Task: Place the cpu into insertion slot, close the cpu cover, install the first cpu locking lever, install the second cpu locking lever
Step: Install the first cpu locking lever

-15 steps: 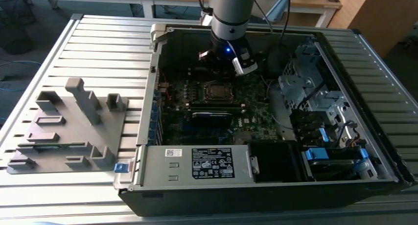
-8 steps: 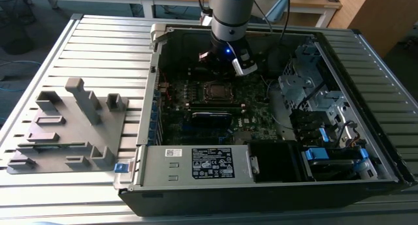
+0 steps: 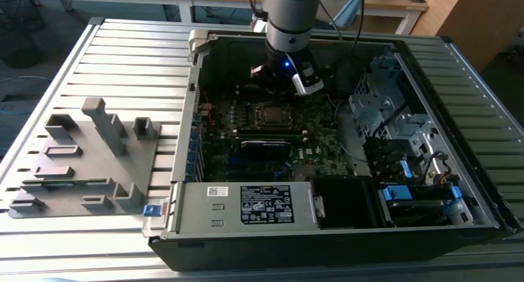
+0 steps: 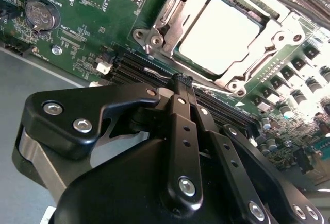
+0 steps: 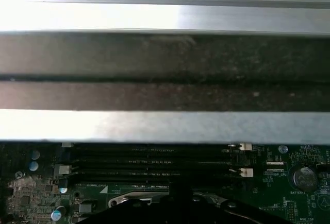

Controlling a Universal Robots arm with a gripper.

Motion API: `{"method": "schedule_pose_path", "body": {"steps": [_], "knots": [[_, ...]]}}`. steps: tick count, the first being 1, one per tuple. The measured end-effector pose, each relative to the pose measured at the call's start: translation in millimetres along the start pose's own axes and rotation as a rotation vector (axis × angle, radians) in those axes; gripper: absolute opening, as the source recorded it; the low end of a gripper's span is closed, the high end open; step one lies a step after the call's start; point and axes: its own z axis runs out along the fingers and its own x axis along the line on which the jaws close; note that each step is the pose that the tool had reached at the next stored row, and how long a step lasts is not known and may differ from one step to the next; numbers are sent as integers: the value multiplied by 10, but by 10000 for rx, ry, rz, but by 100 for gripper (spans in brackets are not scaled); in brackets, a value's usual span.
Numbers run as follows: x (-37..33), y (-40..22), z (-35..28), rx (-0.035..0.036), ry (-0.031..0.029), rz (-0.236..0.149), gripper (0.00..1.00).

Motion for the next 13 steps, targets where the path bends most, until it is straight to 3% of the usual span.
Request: {"method": "schedule_pose_path", "body": {"steps": [3,8,13], "knots": [[-9,5,4,17,-14,87,11],[-10,12,14,39,-122,672,11],[-9,47,21,50,-158,865,11]]}}
